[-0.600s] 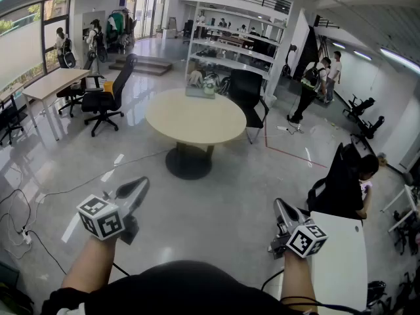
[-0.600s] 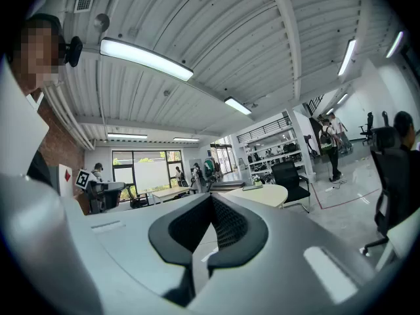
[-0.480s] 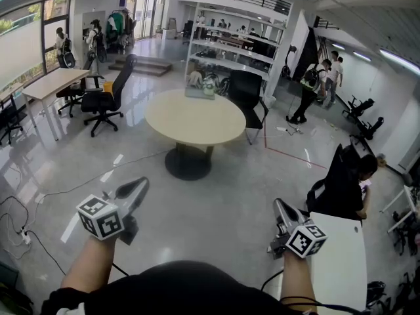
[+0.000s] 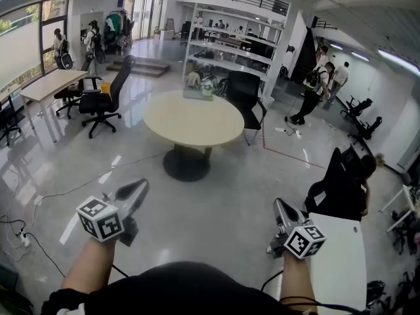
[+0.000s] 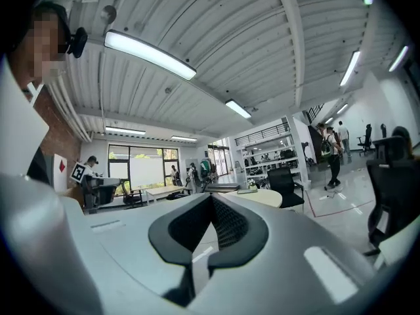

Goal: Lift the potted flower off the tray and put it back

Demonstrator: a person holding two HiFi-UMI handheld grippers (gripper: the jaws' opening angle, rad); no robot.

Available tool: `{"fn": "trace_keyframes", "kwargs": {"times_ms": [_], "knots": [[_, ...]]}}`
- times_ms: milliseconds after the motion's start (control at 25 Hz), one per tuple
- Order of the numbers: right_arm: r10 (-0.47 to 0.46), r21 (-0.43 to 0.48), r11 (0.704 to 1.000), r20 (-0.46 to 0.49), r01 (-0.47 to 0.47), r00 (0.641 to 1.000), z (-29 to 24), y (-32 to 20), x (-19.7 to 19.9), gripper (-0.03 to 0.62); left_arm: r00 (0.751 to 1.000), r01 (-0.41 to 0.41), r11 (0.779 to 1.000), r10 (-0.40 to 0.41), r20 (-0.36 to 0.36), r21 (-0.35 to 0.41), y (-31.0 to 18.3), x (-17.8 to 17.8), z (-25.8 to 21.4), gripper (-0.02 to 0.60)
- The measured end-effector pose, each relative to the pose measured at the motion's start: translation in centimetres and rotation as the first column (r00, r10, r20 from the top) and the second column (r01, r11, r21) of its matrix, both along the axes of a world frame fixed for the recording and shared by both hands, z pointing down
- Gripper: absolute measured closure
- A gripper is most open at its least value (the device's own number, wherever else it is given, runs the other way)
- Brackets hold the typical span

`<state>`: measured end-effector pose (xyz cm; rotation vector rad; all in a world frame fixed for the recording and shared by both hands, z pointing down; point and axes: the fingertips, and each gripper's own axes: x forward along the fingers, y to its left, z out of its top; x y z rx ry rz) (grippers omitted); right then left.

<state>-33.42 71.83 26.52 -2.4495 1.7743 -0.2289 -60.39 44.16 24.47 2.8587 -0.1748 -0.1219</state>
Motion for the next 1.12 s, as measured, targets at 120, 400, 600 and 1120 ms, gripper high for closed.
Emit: {"fn": "trace_keyframes", "kwargs": {"times_ms": [120, 400, 600, 1120], "knots": [[0.005, -0.002, 1.0, -0.011, -0.005, 1.0, 0.1, 0.0, 0.2, 0.58, 1.0, -0.006, 1.0, 0.006, -0.002, 0.003, 0.0, 0.2, 0.2, 0.589], [0.004, -0.004, 1.0, -0.004, -0.004, 1.0, 0.2, 0.1, 0.5, 0.58, 1.0, -0.015, 1.0, 0.015, 0.002, 0.003, 0.2, 0.8, -0.1, 0.589], [0.001, 0.001, 1.0, -0.007, -0.001, 1.0, -0.3, 0.1, 0.5, 0.58, 1.0, -0.026, 1.0, 0.026, 0.004, 0.012, 0.3, 1.3, -0.7, 0.589], [-0.012, 0.014, 1.0, -0.001, 0.012, 1.0, -0.4, 4.2, 2.9, 0.58, 0.999, -0.046, 0.998, 0.046, 0.011, 0.036, 4.5, 4.9, -1.8, 0.589]]}}
